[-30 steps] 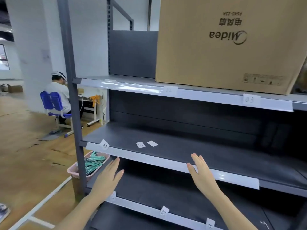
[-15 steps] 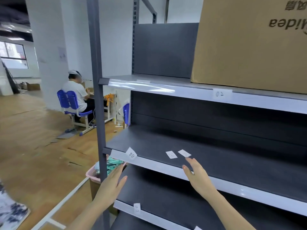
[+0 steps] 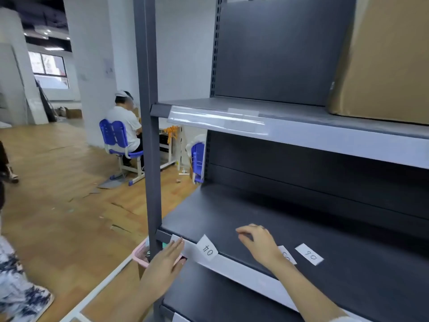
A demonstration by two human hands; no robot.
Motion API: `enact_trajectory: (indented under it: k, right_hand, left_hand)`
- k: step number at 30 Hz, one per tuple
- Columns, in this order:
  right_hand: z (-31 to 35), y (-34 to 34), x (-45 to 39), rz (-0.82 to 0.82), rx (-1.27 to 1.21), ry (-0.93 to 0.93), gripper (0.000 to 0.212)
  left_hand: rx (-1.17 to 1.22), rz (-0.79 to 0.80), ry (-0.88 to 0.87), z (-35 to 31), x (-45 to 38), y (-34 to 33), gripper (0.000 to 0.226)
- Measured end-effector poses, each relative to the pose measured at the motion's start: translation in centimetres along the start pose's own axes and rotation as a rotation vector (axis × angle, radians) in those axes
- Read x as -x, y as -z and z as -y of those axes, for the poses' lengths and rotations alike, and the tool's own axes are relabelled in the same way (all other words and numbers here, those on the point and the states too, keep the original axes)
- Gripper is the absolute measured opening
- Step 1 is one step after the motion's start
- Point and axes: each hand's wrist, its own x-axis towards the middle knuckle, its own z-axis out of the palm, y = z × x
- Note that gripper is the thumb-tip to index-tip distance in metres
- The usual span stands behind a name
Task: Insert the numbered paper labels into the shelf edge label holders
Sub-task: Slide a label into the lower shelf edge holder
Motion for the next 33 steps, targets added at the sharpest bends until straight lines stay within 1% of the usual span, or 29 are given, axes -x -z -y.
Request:
enact_trajectory:
  k: [2,3,4,5,6,8,9,10,13,14,17,18,19,21,22,24,25,27,28,29,30,31,32,33]
  right_hand:
    - [1.2,-1.6,-2.1,0.045,0.088,0.045,0.027]
    - [1.8,-2.4,-2.8,0.072,0.142,0.073,0.028]
    - [2.3,-3.2,-3.5,0.100,0.193,0.095,0.029]
    - [2.8,-3.9,-4.1,0.122,0.236,0.111,0.029]
    - [3.2,-4.6,-4.7,0.138,0.271,0.120,0.028]
    - [3.9,-5.5,-5.8,0.178,0.316,0.135,0.028]
    - [4.3,-5.6,-6.2,0.208,0.320,0.142,0.029]
    - [4.7,-5.8,-6.7,0.241,0.317,0.146,0.030]
    - [5.5,-6.1,-7.7,0.300,0.327,0.161,0.029]
    - [5.7,-6.2,-8.0,0.303,0.343,0.167,0.029]
    - [6.1,-6.6,-8.5,0.318,0.402,0.176,0.029]
    - [6.2,-6.8,-8.7,0.326,0.423,0.178,0.029]
    - [6.4,-6.9,-8.8,0.336,0.451,0.182,0.029]
    - [6.5,-7.4,-9.1,0.360,0.514,0.186,0.027]
    - [6.5,-7.6,-9.1,0.368,0.542,0.188,0.026]
    - [6.6,-7.8,-9.2,0.373,0.573,0.196,0.025]
    - [6.6,-7.8,-9.3,0.376,0.580,0.197,0.025]
    - [6.5,-7.5,-9.4,0.376,0.588,0.201,0.024]
    - [6.5,-7.4,-9.4,0.368,0.589,0.200,0.024]
    - [6.4,-7.2,-9.4,0.358,0.592,0.196,0.023]
    - [6.4,-7.0,-9.4,0.348,0.599,0.192,0.023]
    - [6.2,-6.7,-9.4,0.341,0.608,0.186,0.023]
    - [6.0,-6.4,-9.4,0.338,0.615,0.182,0.022]
    - [5.8,-5.9,-9.3,0.339,0.615,0.174,0.020]
  left_hand:
    - [-0.145,0.069,-0.062,1.4,-0.8,-1.0,0.054]
    - [-0.229,0.039,-0.129,2.5,-1.0,-2.0,0.059]
    - [-0.270,0.065,-0.196,3.3,-1.2,-2.9,0.081]
    - [-0.302,0.084,-0.220,3.9,-1.3,-3.4,0.098]
    - [-0.319,0.140,-0.241,4.9,-1.3,-4.0,0.108]
    - [-0.352,0.150,-0.259,5.2,-2.0,-3.8,0.120]
    - [-0.355,0.147,-0.278,5.3,-2.5,-4.0,0.122]
    - [-0.365,0.109,-0.295,5.4,-2.9,-4.1,0.121]
    - [-0.380,0.041,-0.343,5.8,-3.2,-5.2,0.106]
    - [-0.358,0.038,-0.334,5.7,-3.2,-5.3,0.104]
    - [-0.304,-0.017,-0.344,5.6,-3.2,-5.6,0.109]
    - [-0.314,-0.032,-0.358,5.6,-3.2,-5.6,0.105]
    - [-0.331,-0.063,-0.378,5.7,-3.2,-5.6,0.091]
    - [-0.365,-0.187,-0.432,6.2,-3.5,-5.7,0.041]
    - [-0.377,-0.218,-0.440,6.3,-3.8,-5.5,0.029]
    - [-0.376,-0.251,-0.481,6.6,-4.7,-5.3,0.041]
    - [-0.375,-0.317,-0.492,6.4,-5.2,-5.0,0.043]
    - [-0.315,-0.350,-0.484,5.9,-6.1,-4.2,0.033]
    - [-0.299,-0.375,-0.518,5.9,-6.5,-4.3,0.023]
    - [-0.284,-0.379,-0.534,5.8,-6.8,-4.5,0.007]
    - [-0.259,-0.361,-0.515,5.8,-7.1,-4.7,0.015]
    - [-0.224,-0.292,-0.500,6.0,-7.2,-4.9,0.031]
    - [-0.172,-0.242,-0.482,6.3,-7.3,-5.3,0.040]
    - [-0.131,-0.199,-0.463,6.3,-7.3,-5.3,0.043]
